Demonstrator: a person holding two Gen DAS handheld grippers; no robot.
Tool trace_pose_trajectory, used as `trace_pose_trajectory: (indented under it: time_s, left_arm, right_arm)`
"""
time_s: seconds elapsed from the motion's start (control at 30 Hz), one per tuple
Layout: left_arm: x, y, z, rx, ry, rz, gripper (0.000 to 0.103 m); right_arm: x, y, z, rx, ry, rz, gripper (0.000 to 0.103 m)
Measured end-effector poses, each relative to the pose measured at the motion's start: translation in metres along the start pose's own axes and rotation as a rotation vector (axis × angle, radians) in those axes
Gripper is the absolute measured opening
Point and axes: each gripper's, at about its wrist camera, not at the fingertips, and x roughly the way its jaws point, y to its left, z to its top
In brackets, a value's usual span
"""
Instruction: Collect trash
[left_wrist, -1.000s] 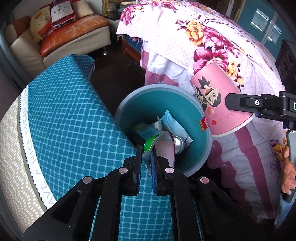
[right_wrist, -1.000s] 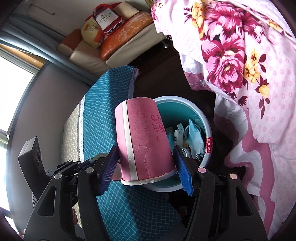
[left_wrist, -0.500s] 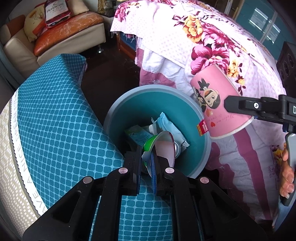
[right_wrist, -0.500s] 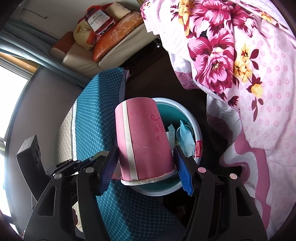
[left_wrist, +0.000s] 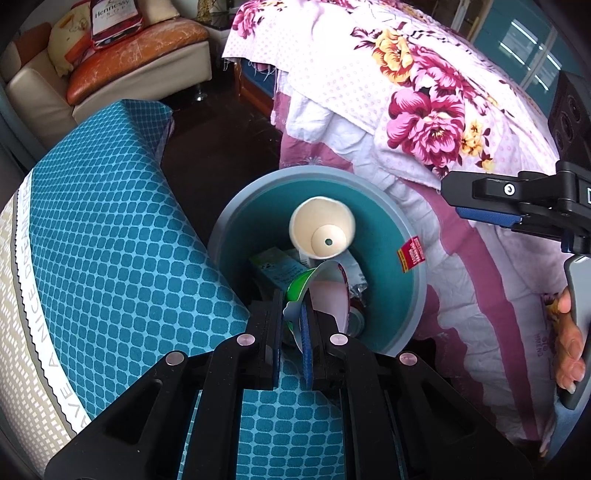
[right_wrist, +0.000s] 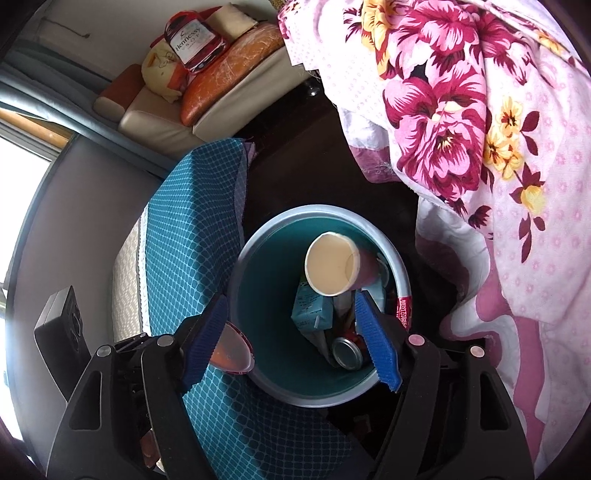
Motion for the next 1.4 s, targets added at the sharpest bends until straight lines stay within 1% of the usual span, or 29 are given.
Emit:
trace_pose_trajectory:
  time_s: [0.1, 0.17, 0.2, 0.23, 0.27, 0.3, 0.33, 0.37, 0.43, 0.57, 0.63, 0.73, 0.87, 1.03, 1.23, 1.27, 1.33, 1.4]
  left_arm:
    - [0.002, -0.001, 0.0, -0.002, 0.003, -0.007, 0.011]
    - [0.003, -0.002, 0.001, -0.005, 0.009, -0.014, 0.015]
    - [0.003, -0.002, 0.001, -0.005, 0.011, -0.01, 0.032]
    - [0.002, -0.002, 0.001, -0.005, 0.011, 0.0, 0.064]
    - [-0.001, -0.002, 0.0, -0.007, -0.005, 0.02, 0.078]
    - [-0.005, -0.002, -0.001, -0.008, -0.034, 0.039, 0.088]
    - [-0.011, -0.002, -0.002, -0.004, -0.066, 0.052, 0.088]
    - [-0.015, -0.001, -0.003, -0.001, -0.077, 0.05, 0.088]
    - [-0.021, 0.001, -0.003, -0.012, -0.082, 0.04, 0.088]
    - [-0.037, 0.007, -0.007, -0.039, -0.112, 0.05, 0.089]
    - [-0.047, 0.011, -0.011, -0.056, -0.13, 0.057, 0.092]
    - [-0.063, 0.018, -0.017, -0.081, -0.152, 0.071, 0.095]
    - [-0.083, 0.028, -0.027, -0.116, -0.176, 0.083, 0.098]
    - [-0.101, 0.042, -0.042, -0.154, -0.193, 0.083, 0.099]
    - [-0.119, 0.056, -0.06, -0.186, -0.211, 0.085, 0.099]
    - [-0.122, 0.059, -0.063, -0.19, -0.216, 0.086, 0.099]
    - [-0.128, 0.063, -0.069, -0.2, -0.224, 0.083, 0.099]
    - [-0.133, 0.065, -0.074, -0.208, -0.231, 0.08, 0.099]
  right_arm:
    - [-0.002, 0.001, 0.001, -0.001, -0.006, -0.017, 0.072]
    - [-0.002, 0.002, 0.001, 0.002, -0.007, -0.02, 0.073]
    - [-0.002, 0.002, 0.002, 0.004, -0.007, -0.023, 0.074]
    - [-0.002, 0.002, 0.002, 0.005, -0.007, -0.026, 0.075]
    - [-0.002, 0.001, 0.001, 0.005, -0.006, -0.027, 0.075]
    - [-0.002, 0.001, 0.002, 0.006, -0.004, -0.027, 0.076]
    - [-0.002, 0.003, 0.001, 0.008, 0.001, -0.024, 0.076]
    - [-0.002, 0.003, 0.002, 0.008, 0.002, -0.024, 0.076]
    - [-0.002, 0.005, 0.002, 0.005, 0.003, -0.024, 0.078]
    - [-0.005, 0.019, -0.003, -0.038, -0.002, -0.03, 0.082]
    - [-0.008, 0.027, -0.006, -0.061, -0.013, -0.041, 0.084]
    - [-0.016, 0.042, -0.013, -0.11, -0.032, -0.06, 0.092]
    - [-0.025, 0.063, -0.021, -0.166, -0.048, -0.068, 0.096]
    - [-0.033, 0.087, -0.033, -0.22, -0.058, -0.091, 0.096]
    - [-0.045, 0.112, -0.048, -0.264, -0.089, -0.156, 0.096]
    - [-0.049, 0.119, -0.053, -0.276, -0.102, -0.186, 0.096]
    - [-0.052, 0.129, -0.062, -0.292, -0.11, -0.201, 0.096]
    - [-0.053, 0.13, -0.065, -0.301, -0.113, -0.209, 0.096]
